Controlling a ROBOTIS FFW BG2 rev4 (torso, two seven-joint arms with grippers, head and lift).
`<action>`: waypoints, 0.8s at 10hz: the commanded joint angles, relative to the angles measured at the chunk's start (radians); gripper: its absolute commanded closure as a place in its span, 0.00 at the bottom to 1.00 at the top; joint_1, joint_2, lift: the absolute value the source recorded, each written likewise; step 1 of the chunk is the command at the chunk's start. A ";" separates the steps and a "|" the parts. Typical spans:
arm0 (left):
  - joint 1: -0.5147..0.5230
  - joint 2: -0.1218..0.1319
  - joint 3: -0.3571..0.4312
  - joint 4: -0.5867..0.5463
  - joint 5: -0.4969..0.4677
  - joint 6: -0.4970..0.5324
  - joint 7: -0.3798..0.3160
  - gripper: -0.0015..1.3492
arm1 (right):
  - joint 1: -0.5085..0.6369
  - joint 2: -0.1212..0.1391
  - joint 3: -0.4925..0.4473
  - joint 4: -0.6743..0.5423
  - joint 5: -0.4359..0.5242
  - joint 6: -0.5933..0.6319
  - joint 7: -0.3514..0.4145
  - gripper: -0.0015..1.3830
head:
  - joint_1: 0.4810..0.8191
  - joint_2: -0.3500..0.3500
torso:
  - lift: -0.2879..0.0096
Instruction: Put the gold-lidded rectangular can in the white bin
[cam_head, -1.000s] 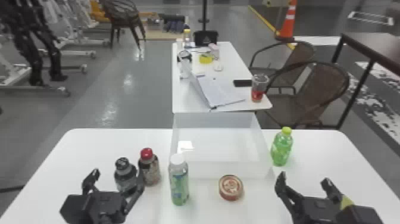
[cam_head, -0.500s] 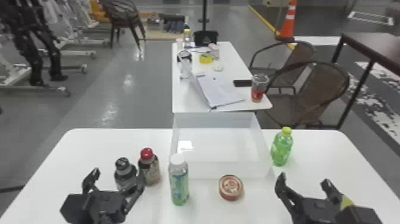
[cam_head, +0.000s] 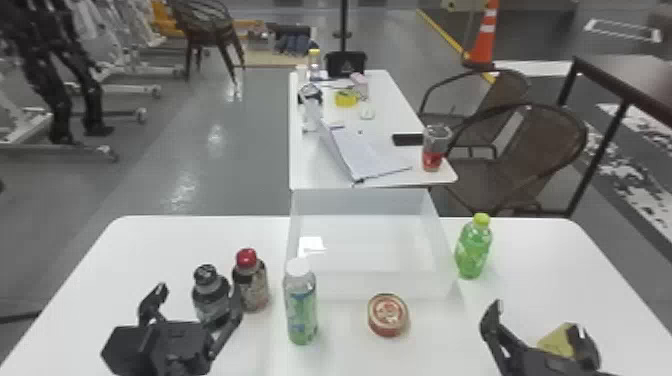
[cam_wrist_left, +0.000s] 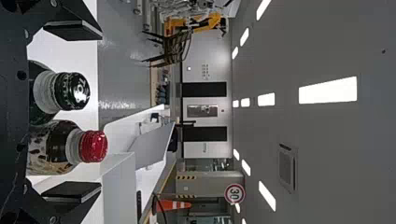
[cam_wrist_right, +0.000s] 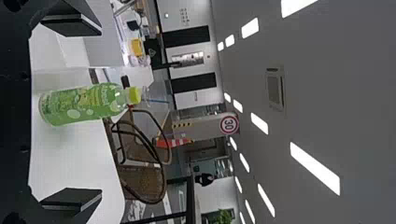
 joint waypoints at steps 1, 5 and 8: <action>0.000 0.000 0.000 0.000 0.000 0.000 0.000 0.12 | 0.017 0.012 0.001 0.021 0.034 -0.045 -0.072 0.06 | 0.20 0.50 | 0.63; 0.002 0.000 0.000 0.000 0.003 0.002 0.000 0.12 | 0.035 0.012 0.018 0.067 0.003 -0.037 -0.232 0.00 | 0.20 0.50 | 0.63; 0.002 0.000 0.000 0.002 0.006 0.005 0.000 0.12 | 0.014 0.002 0.021 0.157 -0.092 -0.036 -0.271 0.00 | 0.20 0.50 | 0.63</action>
